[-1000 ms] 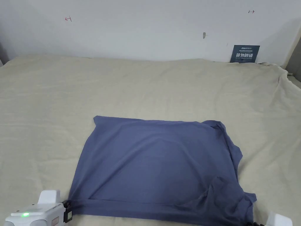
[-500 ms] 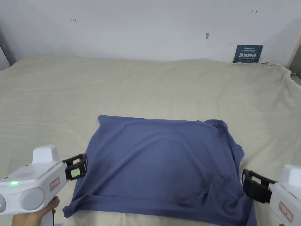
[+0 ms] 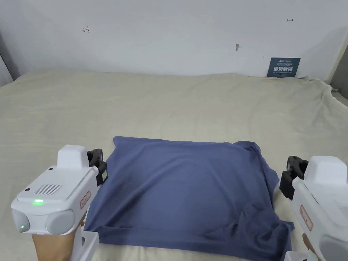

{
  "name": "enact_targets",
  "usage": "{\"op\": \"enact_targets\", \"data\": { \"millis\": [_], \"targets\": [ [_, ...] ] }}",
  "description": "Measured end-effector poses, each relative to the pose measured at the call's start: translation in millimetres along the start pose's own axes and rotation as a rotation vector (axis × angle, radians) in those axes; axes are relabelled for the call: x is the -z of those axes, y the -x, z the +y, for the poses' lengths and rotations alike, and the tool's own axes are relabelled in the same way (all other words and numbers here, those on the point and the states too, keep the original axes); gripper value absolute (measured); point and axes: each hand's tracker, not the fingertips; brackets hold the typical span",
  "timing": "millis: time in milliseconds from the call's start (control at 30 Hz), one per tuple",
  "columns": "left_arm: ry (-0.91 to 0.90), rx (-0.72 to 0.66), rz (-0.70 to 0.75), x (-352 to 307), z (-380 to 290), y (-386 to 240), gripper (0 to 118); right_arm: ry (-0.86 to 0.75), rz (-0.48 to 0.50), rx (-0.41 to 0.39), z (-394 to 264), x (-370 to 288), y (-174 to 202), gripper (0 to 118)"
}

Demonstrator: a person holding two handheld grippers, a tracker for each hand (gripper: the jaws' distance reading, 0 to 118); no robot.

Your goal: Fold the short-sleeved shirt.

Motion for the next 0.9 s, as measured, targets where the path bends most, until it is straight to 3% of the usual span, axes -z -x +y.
{"op": "enact_targets", "data": {
  "millis": [233,467,567,700,733,900],
  "targets": [
    [0.096,-0.042,-0.043,4.8,-12.6,8.5,0,0.02,0.025,0.0,-4.1,0.8,1.0,0],
    [0.313,-0.091,-0.013,17.8,-47.7,40.9,0,0.05,0.032,0.02,-7.8,-4.0,3.1,0],
    [0.4,-0.13,0.029,22.6,-67.1,56.1,14,0.068,0.039,0.028,-11.6,-0.8,-1.6,0],
    [0.542,-0.162,0.085,30.6,-94.8,70.9,86,0.09,0.032,0.017,-17.9,4.0,-7.0,0],
    [0.564,-0.167,0.085,31.7,-102.1,73.1,91,0.095,0.03,0.016,-19.3,4.5,-7.7,0],
    [0.658,-0.161,0.098,39.0,-134.8,75.7,91,0.12,0.028,0.019,-26.4,10.7,-13.8,0]
  ]
}}
